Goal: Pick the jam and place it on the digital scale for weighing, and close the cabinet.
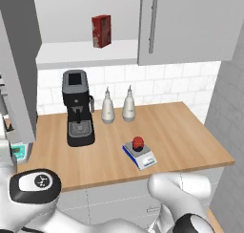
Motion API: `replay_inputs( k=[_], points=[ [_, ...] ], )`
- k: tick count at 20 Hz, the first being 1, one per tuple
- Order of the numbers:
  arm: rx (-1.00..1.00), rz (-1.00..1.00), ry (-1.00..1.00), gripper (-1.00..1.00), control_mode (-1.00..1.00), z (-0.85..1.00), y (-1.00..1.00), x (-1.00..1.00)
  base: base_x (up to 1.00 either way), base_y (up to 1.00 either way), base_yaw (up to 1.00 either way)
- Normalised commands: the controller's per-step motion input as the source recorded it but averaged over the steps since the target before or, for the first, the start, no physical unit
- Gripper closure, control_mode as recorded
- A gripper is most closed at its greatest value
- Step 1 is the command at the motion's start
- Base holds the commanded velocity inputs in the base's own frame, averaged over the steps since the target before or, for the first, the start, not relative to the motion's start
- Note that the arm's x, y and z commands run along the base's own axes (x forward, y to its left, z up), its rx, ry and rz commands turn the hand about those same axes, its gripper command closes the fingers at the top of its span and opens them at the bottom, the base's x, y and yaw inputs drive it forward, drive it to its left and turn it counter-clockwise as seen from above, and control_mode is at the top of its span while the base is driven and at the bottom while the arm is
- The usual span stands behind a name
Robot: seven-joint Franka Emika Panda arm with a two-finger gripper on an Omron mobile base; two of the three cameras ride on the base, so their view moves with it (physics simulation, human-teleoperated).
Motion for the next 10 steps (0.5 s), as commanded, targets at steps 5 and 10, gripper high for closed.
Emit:
replay_inputs(
  k=[5, 10],
  points=[
    [0.0, -0.21, -0.05, -1.0, -1.0, 0.07, -0.06, 0.15, 0.0, 0.0, 0.0],
    [0.01, -0.21, -0.05, -1.0, -1.0, 0.19, -0.51, 0.14, 0.0, 0.0, 0.0]
  ],
)
